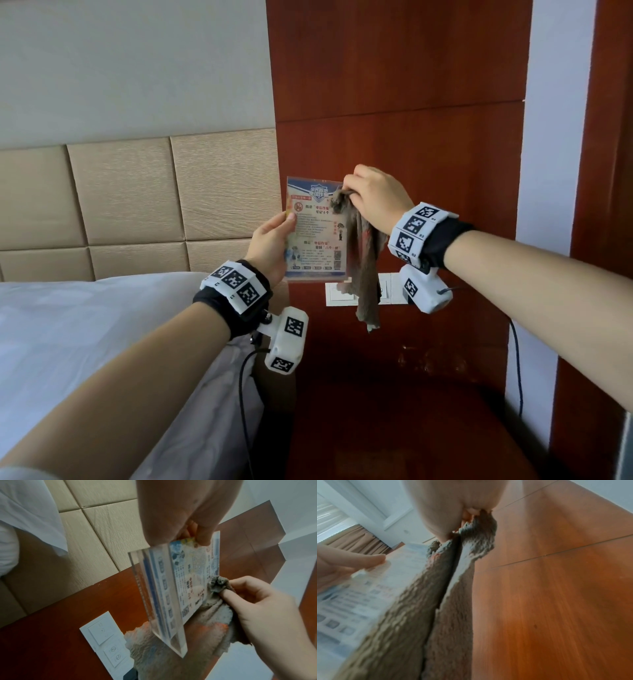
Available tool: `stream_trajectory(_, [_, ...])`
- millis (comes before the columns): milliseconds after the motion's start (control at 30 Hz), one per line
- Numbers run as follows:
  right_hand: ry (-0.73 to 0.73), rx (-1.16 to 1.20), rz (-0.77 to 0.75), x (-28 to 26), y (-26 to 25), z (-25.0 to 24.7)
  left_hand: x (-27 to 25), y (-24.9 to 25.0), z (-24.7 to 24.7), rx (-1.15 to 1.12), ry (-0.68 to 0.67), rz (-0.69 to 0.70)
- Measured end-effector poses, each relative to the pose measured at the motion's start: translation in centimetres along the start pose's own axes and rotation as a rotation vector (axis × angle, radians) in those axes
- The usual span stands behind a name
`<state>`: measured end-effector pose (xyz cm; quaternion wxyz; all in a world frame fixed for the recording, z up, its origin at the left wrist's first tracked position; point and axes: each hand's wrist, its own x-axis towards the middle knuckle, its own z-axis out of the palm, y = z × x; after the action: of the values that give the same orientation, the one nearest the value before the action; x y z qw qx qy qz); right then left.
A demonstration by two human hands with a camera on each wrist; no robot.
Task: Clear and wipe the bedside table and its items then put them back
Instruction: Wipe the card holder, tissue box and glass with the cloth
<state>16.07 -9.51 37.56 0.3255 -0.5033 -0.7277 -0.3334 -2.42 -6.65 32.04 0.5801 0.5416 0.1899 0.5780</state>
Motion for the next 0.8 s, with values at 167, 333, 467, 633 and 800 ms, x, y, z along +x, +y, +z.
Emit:
stream_trajectory(167, [-0.026, 0.000, -0.054, -1.2, -0.5, 0.9, 0.2, -0.1, -0.2, -0.011, 0.025, 0.005])
stream_trajectory(333, [-0.102, -0.035, -0.253, -3.5, -1.8, 2.9, 0.3, 0.4, -0.8, -0.039, 0.066, 0.043])
stream_trajectory(467, [-0.121, 0.072, -0.165, -3.2, -3.2, 3.0, -0.4, 1.0, -2.0, -0.015, 0.097, 0.067])
stream_trajectory(633, [-0.061, 0.261, -0.090, -1.3, -5.2, 2.8, -2.1, 2.2, -4.3, 0.034, 0.141, 0.075])
stream_trajectory(800, [-0.005, 0.476, -0.052, -0.1, -8.7, 3.7, -5.1, 4.7, -7.3, 0.115, 0.247, 0.083])
